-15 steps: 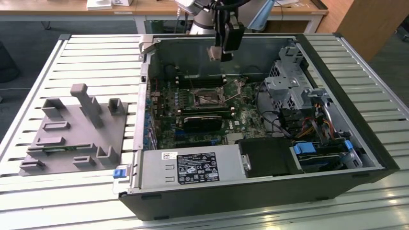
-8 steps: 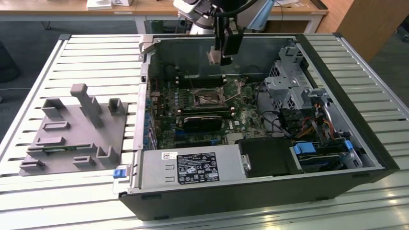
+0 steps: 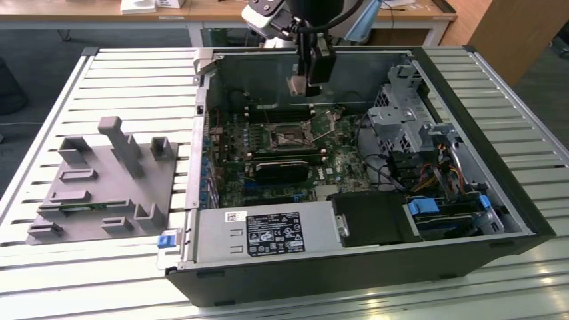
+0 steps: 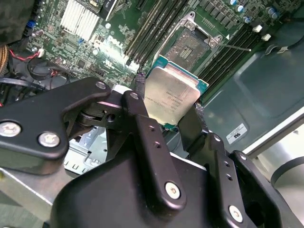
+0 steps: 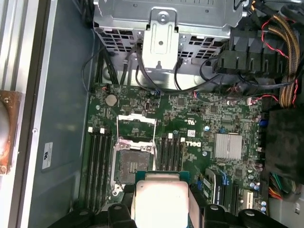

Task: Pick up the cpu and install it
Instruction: 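Place the cpu into insertion slot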

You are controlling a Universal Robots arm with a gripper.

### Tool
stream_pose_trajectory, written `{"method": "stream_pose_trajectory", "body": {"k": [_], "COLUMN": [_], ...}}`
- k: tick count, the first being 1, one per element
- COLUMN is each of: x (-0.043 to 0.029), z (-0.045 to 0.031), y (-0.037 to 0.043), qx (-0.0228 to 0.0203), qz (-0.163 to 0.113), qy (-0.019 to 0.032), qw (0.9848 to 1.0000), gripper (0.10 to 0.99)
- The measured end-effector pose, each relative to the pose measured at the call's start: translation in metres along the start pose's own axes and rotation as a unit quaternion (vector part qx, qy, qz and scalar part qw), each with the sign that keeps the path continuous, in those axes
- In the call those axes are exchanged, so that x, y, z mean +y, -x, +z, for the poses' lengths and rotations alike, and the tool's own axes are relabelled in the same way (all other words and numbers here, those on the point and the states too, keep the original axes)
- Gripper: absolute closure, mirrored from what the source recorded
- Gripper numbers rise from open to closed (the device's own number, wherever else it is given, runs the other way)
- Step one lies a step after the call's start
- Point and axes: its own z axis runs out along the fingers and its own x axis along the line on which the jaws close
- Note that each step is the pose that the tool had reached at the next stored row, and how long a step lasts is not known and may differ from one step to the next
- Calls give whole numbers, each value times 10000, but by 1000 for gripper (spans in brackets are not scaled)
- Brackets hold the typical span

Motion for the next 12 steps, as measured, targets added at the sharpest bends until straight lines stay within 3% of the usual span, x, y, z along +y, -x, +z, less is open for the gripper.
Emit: {"method": "stream_pose_trajectory", "body": {"k": [12], "x": [-14], "z": [171], "y": [3], "qx": [-9], "qz": [-1], "qy": [-1], "qw": [10000], "gripper": [553]}}
